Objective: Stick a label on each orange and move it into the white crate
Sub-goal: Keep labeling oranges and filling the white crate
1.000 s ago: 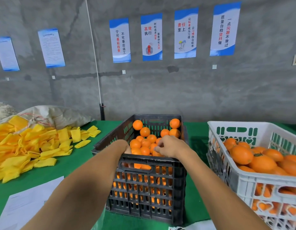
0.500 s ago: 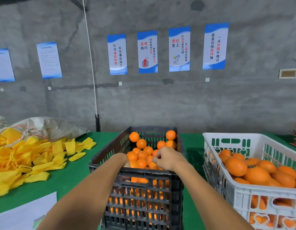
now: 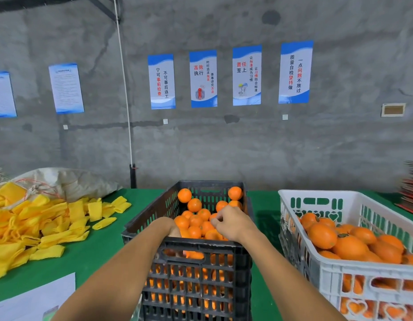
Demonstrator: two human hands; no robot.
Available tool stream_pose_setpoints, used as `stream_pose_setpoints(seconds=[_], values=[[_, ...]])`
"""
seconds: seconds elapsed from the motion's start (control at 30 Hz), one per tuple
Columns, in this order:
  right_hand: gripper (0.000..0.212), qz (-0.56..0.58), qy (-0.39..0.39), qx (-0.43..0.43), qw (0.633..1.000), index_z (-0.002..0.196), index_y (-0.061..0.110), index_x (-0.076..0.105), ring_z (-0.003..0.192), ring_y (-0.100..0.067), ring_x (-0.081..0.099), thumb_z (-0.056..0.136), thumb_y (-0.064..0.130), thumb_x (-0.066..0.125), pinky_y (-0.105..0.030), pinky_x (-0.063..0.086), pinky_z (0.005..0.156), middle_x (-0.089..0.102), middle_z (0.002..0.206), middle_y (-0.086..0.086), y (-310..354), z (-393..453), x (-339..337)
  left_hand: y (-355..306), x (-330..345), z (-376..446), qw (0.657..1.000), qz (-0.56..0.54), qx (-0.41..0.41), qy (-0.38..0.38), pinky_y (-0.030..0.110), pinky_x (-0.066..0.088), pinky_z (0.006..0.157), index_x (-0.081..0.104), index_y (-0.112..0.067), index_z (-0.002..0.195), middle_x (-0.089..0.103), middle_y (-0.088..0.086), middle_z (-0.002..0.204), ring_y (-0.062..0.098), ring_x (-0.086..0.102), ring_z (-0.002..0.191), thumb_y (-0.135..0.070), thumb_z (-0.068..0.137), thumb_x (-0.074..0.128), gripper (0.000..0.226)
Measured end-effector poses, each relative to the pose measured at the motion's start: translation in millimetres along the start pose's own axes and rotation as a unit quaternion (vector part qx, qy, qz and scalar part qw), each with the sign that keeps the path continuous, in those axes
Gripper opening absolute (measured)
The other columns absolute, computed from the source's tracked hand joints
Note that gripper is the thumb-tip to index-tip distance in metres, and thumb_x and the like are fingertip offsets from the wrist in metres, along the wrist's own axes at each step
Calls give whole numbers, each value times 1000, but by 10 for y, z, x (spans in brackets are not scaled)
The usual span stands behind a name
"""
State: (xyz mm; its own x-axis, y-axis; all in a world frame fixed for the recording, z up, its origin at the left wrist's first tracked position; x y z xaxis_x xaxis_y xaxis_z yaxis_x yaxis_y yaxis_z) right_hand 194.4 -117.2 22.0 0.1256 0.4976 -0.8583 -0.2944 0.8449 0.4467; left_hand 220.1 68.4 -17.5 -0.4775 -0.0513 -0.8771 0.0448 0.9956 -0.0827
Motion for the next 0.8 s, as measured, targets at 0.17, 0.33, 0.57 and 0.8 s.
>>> stream_pose_setpoints(seconds=[0.17, 0.33, 0.57, 0.8], values=[[30, 51, -98, -19, 994, 110, 23, 70, 104, -25, 65, 105, 42, 47, -40, 53, 84, 72, 110, -2, 73, -103, -234, -225, -411, -138, 907, -229, 181, -305, 32, 46, 98, 59, -21, 127, 58, 2, 133, 25, 57, 123, -16, 84, 83, 50], [40, 249, -193, -88, 945, 141, 29, 55, 124, -11, 60, 104, 45, 54, -26, 48, 100, 64, 132, 9, 174, -465, -398, -817, -372, -954, 765, -236, 363, -476, 19, 49, 89, 54, -26, 139, 55, -13, 125, -2, 57, 106, -29, 77, 72, 65], [64, 240, -361, -87, 897, 143, 31, 54, 121, -2, 56, 84, 51, 71, -12, 45, 100, 56, 128, 13, -409, -1752, -256, -1535, 769, -1410, 672, -232, 468, -524, 29, 43, 111, 49, -10, 146, 50, 2, 143, 15, 48, 137, 3, 82, 75, 71], [67, 201, -197, 7, 960, 145, 24, 53, 122, -8, 56, 86, 36, 81, -15, 46, 101, 55, 134, 8, -1258, -2255, 450, -1843, 1912, -712, 782, -353, 388, -336, 27, 50, 99, 42, -41, 142, 44, -20, 139, 5, 53, 125, -17, 89, 78, 68]])
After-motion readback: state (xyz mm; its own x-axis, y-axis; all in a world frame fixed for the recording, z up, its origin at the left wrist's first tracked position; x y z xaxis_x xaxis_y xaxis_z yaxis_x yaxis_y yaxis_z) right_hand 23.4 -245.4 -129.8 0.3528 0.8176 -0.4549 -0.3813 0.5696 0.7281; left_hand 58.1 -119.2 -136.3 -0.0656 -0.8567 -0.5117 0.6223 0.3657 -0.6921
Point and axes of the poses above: each hand's wrist, its own z-axis towards the middle knuckle, its own x-axis out of the palm, y = z × x, the point moved 6 cm from there along z, towards the middle knuckle
